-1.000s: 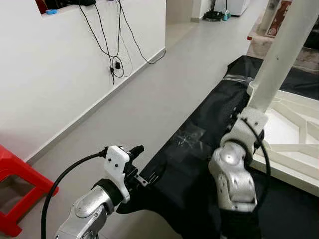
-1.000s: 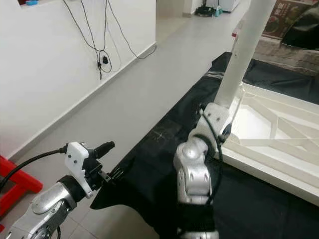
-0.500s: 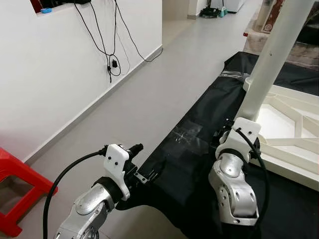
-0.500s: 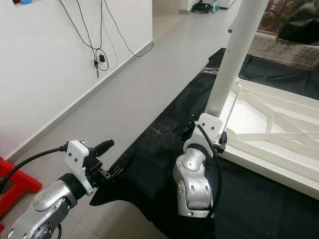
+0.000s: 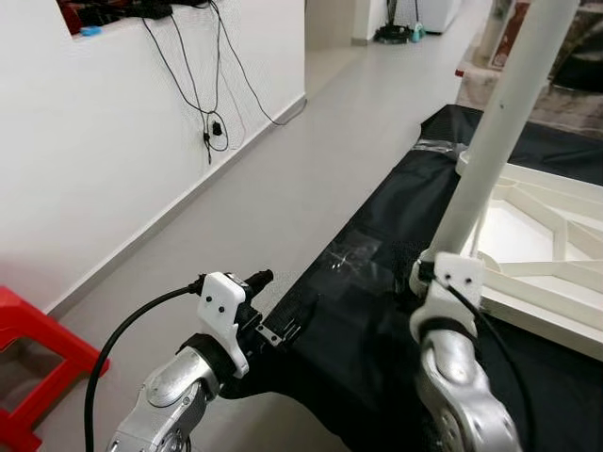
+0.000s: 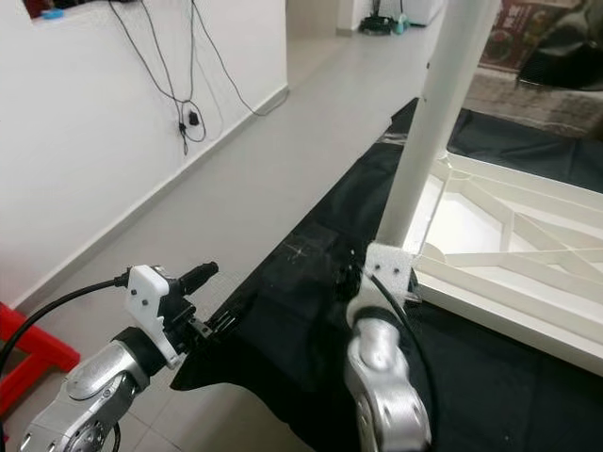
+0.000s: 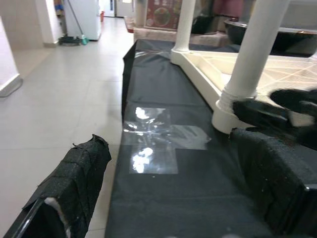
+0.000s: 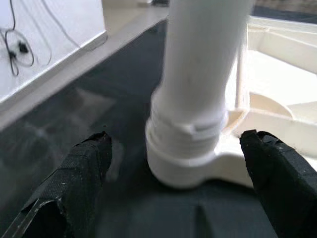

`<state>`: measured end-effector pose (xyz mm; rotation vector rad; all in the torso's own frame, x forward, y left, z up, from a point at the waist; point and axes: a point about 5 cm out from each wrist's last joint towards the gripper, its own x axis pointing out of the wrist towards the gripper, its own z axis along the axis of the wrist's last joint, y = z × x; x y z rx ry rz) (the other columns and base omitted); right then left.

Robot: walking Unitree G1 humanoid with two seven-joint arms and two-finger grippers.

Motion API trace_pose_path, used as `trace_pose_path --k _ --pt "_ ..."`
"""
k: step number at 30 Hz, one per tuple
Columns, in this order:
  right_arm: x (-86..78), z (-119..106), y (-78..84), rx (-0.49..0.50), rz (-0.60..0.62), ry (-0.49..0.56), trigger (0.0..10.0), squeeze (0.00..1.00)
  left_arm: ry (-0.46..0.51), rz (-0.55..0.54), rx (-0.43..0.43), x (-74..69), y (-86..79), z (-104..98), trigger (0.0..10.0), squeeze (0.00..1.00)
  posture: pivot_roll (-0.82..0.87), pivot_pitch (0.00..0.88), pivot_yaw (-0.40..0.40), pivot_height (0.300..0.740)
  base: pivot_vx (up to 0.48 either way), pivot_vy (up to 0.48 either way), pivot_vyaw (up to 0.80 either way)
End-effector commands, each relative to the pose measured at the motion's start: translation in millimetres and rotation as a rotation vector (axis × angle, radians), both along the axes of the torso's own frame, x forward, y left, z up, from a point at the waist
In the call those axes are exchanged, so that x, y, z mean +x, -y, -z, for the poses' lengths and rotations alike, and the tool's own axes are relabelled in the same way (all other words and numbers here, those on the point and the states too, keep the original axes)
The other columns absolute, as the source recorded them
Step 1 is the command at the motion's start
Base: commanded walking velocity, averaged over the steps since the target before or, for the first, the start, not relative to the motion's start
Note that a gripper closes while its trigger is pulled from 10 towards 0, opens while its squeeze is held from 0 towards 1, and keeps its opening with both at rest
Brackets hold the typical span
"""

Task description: Building children table

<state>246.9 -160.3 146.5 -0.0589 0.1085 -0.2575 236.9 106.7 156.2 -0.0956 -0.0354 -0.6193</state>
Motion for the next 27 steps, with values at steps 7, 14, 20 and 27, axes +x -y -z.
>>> trace_pose_path --k 7,14,20,27 --pt "-7.3 3 12.8 -0.070 -0.053 0.037 10.0 0.00 -0.032 -0.102 0.055 1.5 -4.6 11 10.0 0.00 0.09 0.091 0.001 0.740 0.000 0.000 0.00" --pt "0.7 6 30.2 -0.090 -0.011 0.045 10.0 0.00 -0.047 -0.123 0.119 -1.4 -2.1 21 10.0 0.00 0.10 0.095 -0.007 0.740 0.000 0.000 0.00" --pt "4.7 8 26.7 -0.058 -0.022 0.039 10.0 0.00 -0.065 -0.136 0.137 -1.4 -0.7 26 10.0 0.00 0.10 0.095 -0.007 0.740 0.000 0.000 -0.39" --pt "11.7 5 21.0 -0.050 -0.035 0.065 10.0 0.00 -0.079 -0.134 0.140 -1.4 0.3 27 10.0 0.00 0.10 0.096 -0.009 0.740 0.000 0.000 -0.79"
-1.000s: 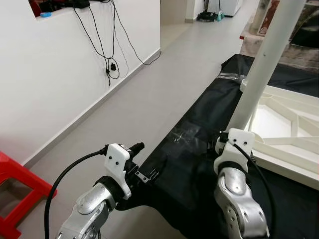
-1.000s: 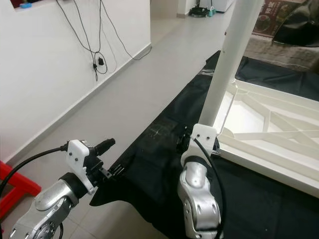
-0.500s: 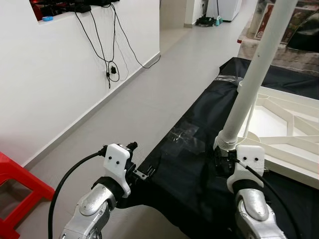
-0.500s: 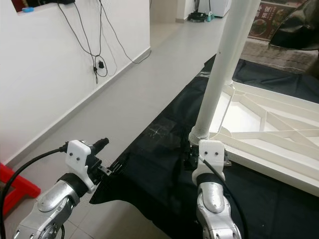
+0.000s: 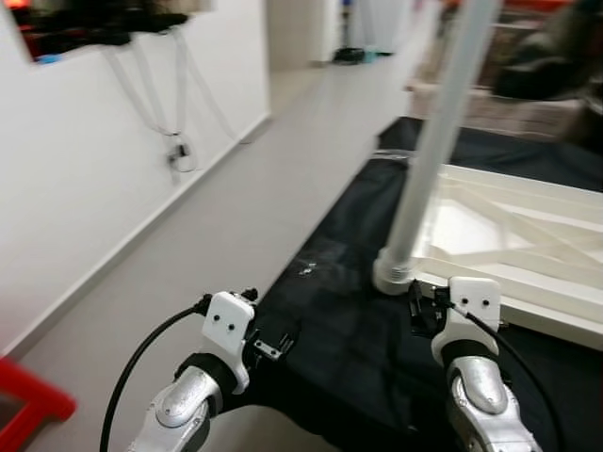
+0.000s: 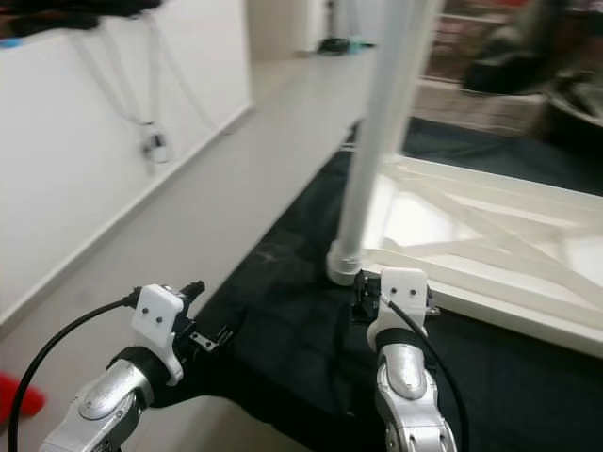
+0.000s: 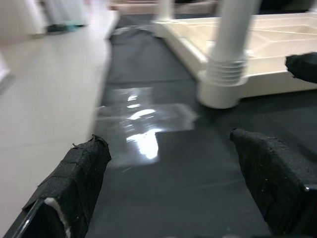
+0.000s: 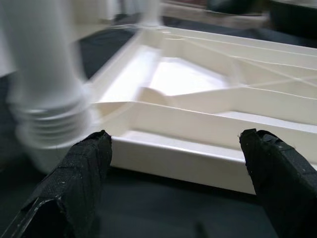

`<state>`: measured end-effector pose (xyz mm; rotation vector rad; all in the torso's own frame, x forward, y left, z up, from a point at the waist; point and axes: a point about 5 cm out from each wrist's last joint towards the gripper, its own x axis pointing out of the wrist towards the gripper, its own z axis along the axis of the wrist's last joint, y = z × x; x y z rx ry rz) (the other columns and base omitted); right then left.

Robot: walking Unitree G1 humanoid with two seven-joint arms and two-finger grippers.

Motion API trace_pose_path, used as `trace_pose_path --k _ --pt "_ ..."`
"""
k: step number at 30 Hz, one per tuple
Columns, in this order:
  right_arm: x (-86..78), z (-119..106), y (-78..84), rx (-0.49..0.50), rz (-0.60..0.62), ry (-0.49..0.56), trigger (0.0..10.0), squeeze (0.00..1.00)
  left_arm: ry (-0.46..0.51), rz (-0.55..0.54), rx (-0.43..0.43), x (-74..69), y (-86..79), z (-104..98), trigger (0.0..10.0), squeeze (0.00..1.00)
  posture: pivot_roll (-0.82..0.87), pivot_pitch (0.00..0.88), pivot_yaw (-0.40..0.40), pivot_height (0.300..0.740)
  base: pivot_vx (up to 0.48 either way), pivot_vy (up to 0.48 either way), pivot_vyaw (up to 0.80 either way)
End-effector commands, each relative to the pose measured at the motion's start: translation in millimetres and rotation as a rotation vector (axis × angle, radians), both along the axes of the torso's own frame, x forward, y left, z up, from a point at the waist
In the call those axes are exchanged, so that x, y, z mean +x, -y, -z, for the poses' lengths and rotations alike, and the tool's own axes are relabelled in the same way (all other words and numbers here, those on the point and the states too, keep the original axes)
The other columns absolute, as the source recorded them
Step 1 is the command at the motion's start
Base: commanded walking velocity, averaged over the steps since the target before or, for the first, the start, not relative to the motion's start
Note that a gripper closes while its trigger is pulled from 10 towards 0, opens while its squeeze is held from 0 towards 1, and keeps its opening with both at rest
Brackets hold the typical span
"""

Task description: Building children table

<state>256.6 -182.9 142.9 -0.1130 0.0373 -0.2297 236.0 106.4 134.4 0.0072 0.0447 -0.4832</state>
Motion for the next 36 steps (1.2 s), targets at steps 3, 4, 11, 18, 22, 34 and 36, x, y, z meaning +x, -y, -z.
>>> trace_pose_path --k 3,4,11,18,22,34,36 --pt "7.0 -2 -0.6 0.011 -0.003 0.020 10.0 0.00 -0.031 0.001 0.019 -0.9 0.6 6 10.0 0.00 0.10 0.098 -0.008 0.740 0.000 0.000 -0.79" --pt "8.8 -3 0.7 0.009 0.000 0.027 10.0 0.00 -0.030 0.001 0.020 -1.1 0.8 6 10.0 0.00 0.11 0.100 -0.010 0.740 0.000 0.000 -0.79" --pt "13.4 -1 5.0 0.018 0.017 0.029 10.0 0.00 -0.027 -0.002 0.028 -1.5 1.2 7 10.0 0.00 0.11 0.101 -0.009 0.740 0.000 0.000 -0.79" --pt "8.1 5 -7.0 0.047 -0.011 0.009 10.0 0.00 -0.019 -0.003 0.031 -2.3 1.0 6 10.0 0.00 0.11 0.102 -0.011 0.740 0.000 0.000 -0.79" --pt "6.3 8 -12.1 0.055 -0.031 -0.001 10.0 0.00 -0.013 -0.008 0.029 -3.1 0.2 5 10.0 0.00 0.11 0.102 -0.011 0.740 0.000 0.000 -0.79" --pt "9.3 11 -5.0 0.021 -0.003 -0.009 10.0 0.00 -0.073 -0.397 0.244 -28.9 -59.8 21 10.0 0.00 0.12 0.096 -0.014 0.740 0.000 0.000 -0.13" --pt "9.5 12 -3.0 0.016 0.011 -0.008 10.0 0.00 -0.090 -0.419 0.256 -35.7 -68.1 23 10.0 0.00 0.13 0.094 -0.020 0.740 0.000 0.000 0.00"
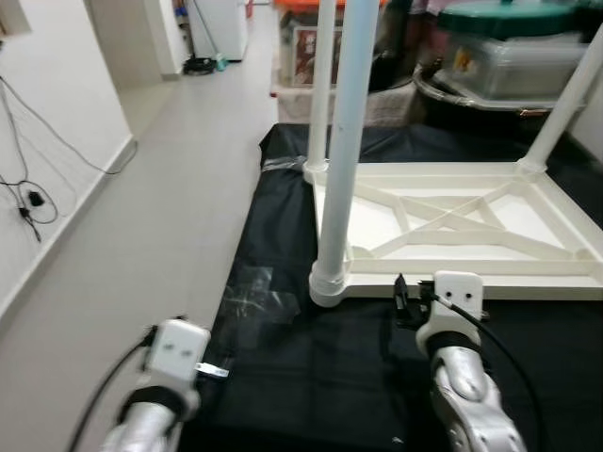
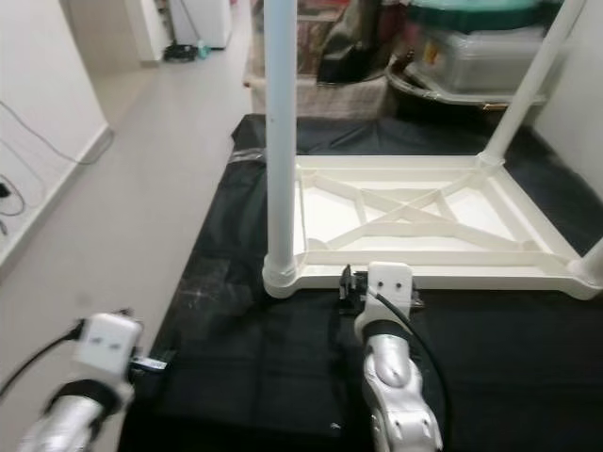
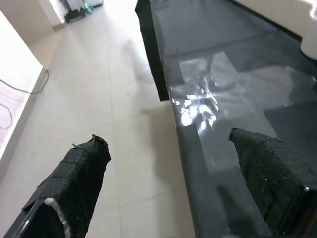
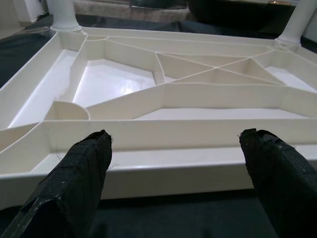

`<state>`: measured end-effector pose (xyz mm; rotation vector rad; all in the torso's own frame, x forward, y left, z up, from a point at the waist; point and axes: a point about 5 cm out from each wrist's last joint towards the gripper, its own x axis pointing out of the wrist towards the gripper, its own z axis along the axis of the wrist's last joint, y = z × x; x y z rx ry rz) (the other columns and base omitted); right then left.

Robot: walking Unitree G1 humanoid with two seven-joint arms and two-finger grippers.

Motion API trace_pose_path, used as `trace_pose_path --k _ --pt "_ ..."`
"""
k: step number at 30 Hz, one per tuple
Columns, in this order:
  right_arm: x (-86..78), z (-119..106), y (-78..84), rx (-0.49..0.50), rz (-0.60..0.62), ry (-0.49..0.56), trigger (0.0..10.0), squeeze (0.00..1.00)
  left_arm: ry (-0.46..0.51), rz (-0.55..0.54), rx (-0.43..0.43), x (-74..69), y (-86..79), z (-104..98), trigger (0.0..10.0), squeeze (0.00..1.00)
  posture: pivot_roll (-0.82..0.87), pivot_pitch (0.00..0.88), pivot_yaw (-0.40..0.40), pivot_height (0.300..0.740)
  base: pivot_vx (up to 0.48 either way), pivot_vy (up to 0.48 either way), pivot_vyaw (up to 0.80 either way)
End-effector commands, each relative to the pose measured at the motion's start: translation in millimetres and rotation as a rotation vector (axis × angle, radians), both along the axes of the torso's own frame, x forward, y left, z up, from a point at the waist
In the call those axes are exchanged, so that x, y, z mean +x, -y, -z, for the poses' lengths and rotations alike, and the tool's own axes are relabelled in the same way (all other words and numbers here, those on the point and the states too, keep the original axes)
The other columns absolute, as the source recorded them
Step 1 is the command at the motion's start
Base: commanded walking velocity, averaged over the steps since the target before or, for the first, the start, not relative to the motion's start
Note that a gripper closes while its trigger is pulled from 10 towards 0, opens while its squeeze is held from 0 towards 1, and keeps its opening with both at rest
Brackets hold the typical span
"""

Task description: Building children table

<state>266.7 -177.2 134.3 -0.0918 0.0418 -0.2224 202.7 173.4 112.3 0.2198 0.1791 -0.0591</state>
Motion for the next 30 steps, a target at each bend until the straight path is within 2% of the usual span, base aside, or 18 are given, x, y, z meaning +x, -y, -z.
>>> trace_pose_path --k 1,3,8,10,11,12,14,15,16,17,18,20,23,24,25,26,29,30 --pt "-0.6 3 2.7 -0.005 0.017 -0.006 10.0 0.00 -0.012 -0.004 0.004 -2.4 -1.2 1 10.0 0.00 0.13 0.094 -0.020 0.740 0.000 0.000 0.00" --pt "-0.2 3 4.6 -0.012 0.030 -0.004 10.0 0.00 -0.013 -0.013 0.005 -3.0 -5.7 2 10.0 0.00 0.13 0.093 -0.021 0.740 0.000 0.000 0.00" --pt "5.0 2 13.8 0.013 0.053 0.004 10.0 0.00 0.070 -0.026 0.014 8.5 -13.0 -8 10.0 0.00 0.12 0.082 -0.015 0.740 0.000 0.000 -0.32" --pt "8.9 1 26.4 0.014 0.086 0.006 10.0 0.00 0.123 -0.101 0.048 14.5 -23.2 -15 10.0 0.00 0.11 0.078 -0.015 0.740 0.000 0.000 -0.80" --pt "8.9 1 26.4 0.014 0.086 0.006 10.0 0.00 0.123 -0.101 0.048 14.5 -23.2 -15 10.0 0.00 0.11 0.078 -0.015 0.740 0.000 0.000 -0.80" --pt "10.5 0 32.7 0.004 0.104 0.013 10.0 0.00 0.146 -0.180 0.096 16.0 -36.6 -18 10.0 0.00 0.11 0.077 -0.015 0.740 0.000 0.000 -0.54" --pt "10.5 0 32.7 0.004 0.104 0.013 10.0 0.00 0.146 -0.180 0.096 16.0 -36.6 -18 10.0 0.00 0.11 0.077 -0.015 0.740 0.000 0.000 -0.54" --pt "12.3 -1 37.4 -0.006 0.114 0.018 10.0 0.00 0.166 -0.286 0.147 15.9 -54.5 -23 10.0 0.00 0.11 0.074 -0.016 0.740 0.000 0.000 0.00" --pt "12.3 -1 37.4 -0.006 0.114 0.018 10.0 0.00 0.166 -0.286 0.147 15.9 -54.5 -23 10.0 0.00 0.11 0.074 -0.016 0.740 0.000 0.000 0.00" --pt "13.9 -2 40.0 -0.013 0.120 0.022 10.0 0.00 0.182 -0.380 0.192 14.7 -71.8 -27 10.0 0.00 0.12 0.072 -0.017 0.740 0.000 0.000 0.00" --pt "13.9 -2 40.0 -0.013 0.120 0.022 10.0 0.00 0.182 -0.380 0.192 14.7 -71.8 -27 10.0 0.00 0.12 0.072 -0.017 0.740 0.000 0.000 0.00" --pt "18.6 -4 42.7 -0.010 0.120 0.028 10.0 0.00 0.208 -0.553 0.289 8.5 -102.8 -37 10.0 0.00 0.12 0.068 -0.019 0.740 0.000 0.000 0.00" --pt "21.9 -6 42.0 0.004 0.101 0.038 10.0 0.00 0.206 -0.589 0.298 6.6 -109.2 -38 10.0 0.00 0.12 0.067 -0.019 0.740 0.000 0.000 0.00" --pt "21.9 -6 42.0 0.004 0.101 0.038 10.0 0.00 0.206 -0.589 0.298 6.6 -109.2 -38 10.0 0.00 0.12 0.067 -0.019 0.740 0.000 0.000 0.00" --pt "32.4 -11 40.2 0.050 0.018 0.055 10.0 0.00 0.188 -0.500 0.218 9.7 -96.3 -32 10.0 0.00 0.12 0.072 -0.019 0.740 0.000 0.000 0.00" --pt "32.4 -11 40.2 0.050 0.018 0.055 10.0 0.00 0.188 -0.500 0.218 9.7 -96.3 -32 10.0 0.00 0.12 0.072 -0.019 0.740 0.000 0.000 0.00" --pt "49.1 -22 45.7 0.092 -0.130 0.080 10.0 0.00 0.181 -0.230 0.084 17.5 -51.6 -24 10.0 0.00 0.12 0.081 -0.021 0.740 0.000 0.000 0.00" --pt "49.1 -22 45.7 0.092 -0.130 0.080 10.0 0.00 0.181 -0.230 0.084 17.5 -51.6 -24 10.0 0.00 0.12 0.081 -0.021 0.740 0.000 0.000 0.00"
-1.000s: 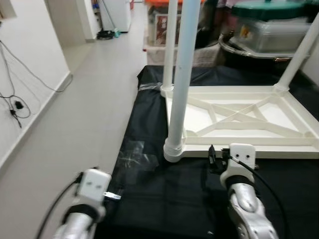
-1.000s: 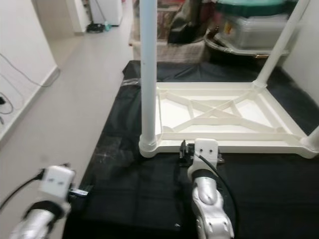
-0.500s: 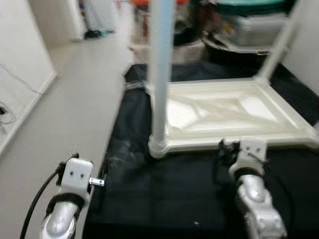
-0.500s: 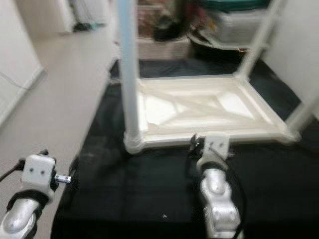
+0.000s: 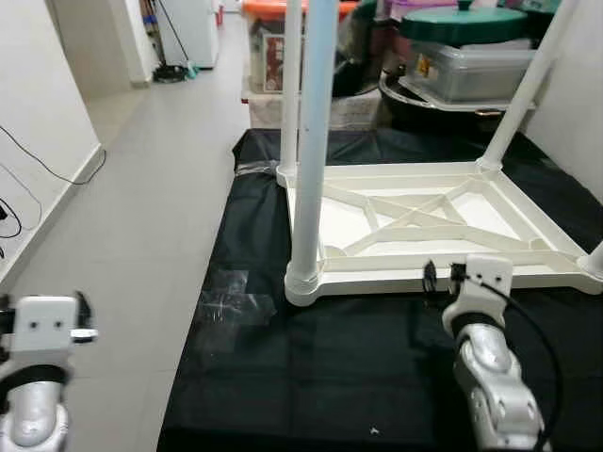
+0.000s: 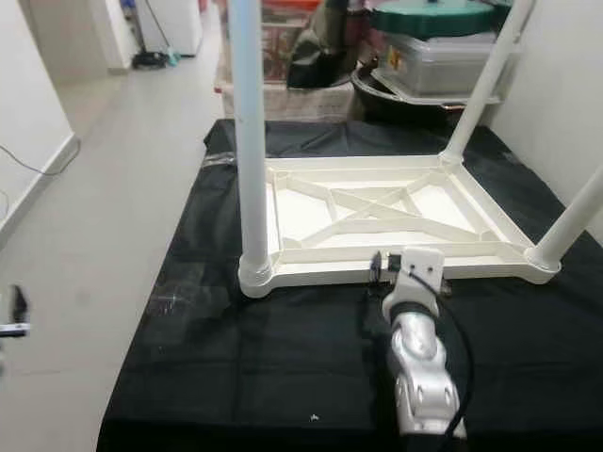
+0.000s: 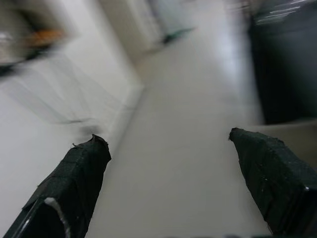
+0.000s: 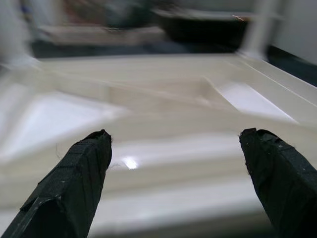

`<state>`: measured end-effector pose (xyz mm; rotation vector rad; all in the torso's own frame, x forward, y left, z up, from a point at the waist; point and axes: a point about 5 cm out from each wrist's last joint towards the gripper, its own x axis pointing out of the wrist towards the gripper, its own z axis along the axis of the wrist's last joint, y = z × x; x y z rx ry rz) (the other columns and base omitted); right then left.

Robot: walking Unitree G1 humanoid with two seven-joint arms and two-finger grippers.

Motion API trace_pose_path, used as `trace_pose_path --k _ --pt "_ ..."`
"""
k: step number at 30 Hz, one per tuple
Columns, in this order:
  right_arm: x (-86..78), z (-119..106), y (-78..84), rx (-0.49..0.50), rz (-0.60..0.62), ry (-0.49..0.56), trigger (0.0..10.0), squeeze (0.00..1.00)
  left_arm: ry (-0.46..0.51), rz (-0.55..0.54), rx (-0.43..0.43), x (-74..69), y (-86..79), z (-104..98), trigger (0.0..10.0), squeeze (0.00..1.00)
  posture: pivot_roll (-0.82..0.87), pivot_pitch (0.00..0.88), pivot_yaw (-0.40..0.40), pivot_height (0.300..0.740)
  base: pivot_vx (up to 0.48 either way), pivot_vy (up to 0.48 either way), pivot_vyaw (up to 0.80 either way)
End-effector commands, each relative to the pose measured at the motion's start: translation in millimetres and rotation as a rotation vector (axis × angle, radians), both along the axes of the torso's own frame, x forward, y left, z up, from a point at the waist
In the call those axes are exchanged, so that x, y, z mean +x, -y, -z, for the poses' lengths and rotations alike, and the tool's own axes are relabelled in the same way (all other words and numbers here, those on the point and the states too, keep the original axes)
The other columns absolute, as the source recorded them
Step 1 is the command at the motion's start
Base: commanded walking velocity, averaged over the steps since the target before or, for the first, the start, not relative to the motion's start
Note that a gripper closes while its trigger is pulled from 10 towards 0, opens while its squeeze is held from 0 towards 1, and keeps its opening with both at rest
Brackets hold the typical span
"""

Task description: Building children table

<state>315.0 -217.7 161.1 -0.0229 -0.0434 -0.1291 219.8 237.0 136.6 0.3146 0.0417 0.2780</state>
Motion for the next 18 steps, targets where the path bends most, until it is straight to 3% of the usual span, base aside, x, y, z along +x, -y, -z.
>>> trace_pose_path --k 1,5,6,7,8,11,12,13,17,18 --pt "4.9 3 9.2 0.020 -0.077 -0.011 10.0 0.00 0.001 0.135 -0.053 0.8 22.7 2 10.0 0.00 0.13 0.088 -0.023 0.740 0.000 0.000 0.00" --pt "11.9 -2 19.6 0.010 -0.164 -0.019 10.0 0.00 -0.013 0.194 -0.105 0.4 38.5 7 10.0 0.00 0.13 0.099 -0.020 0.740 0.000 0.000 0.00" --pt "14.5 -5 24.8 0.007 -0.222 -0.032 10.0 0.44 -0.021 0.233 -0.130 -0.6 46.8 9 10.0 0.00 0.13 0.115 -0.020 0.740 0.000 0.000 0.00" --pt "14.5 -5 24.8 0.007 -0.222 -0.032 10.0 0.44 -0.021 0.233 -0.130 -0.6 46.8 9 10.0 0.00 0.13 0.115 -0.020 0.740 0.000 0.000 0.00" --pt "16.4 -8 27.8 0.002 -0.285 -0.039 10.0 1.00 -0.030 0.264 -0.152 -1.4 53.3 10 10.0 0.00 0.12 0.118 -0.018 0.740 0.000 0.000 0.00" --pt "17.1 -11 28.9 -0.003 -0.348 -0.048 10.0 1.00 -0.034 0.289 -0.160 -2.7 57.9 10 10.0 0.00 0.13 0.125 -0.015 0.740 0.000 0.000 0.00" --pt "17.2 -15 27.5 -0.010 -0.434 -0.057 10.0 1.00 -0.037 0.323 -0.175 -5.2 62.6 9 10.0 0.00 0.13 0.142 -0.017 0.740 0.000 0.000 0.00" --pt "17.4 -21 23.3 -0.006 -0.529 -0.052 10.0 0.00 -0.042 0.373 -0.196 -8.5 68.0 8 10.0 0.00 0.13 0.152 -0.016 0.740 0.000 0.000 0.00" --pt "17.9 -26 20.8 -0.003 -0.596 -0.045 10.0 0.00 -0.045 0.411 -0.211 -11.1 71.7 8 10.0 0.00 0.13 0.152 -0.016 0.740 0.000 0.000 0.00" --pt "18.5 -30 17.1 0.005 -0.662 -0.038 10.0 0.00 -0.046 0.455 -0.227 -14.4 76.1 6 10.0 0.00 0.14 0.162 -0.014 0.740 0.000 0.000 0.00"
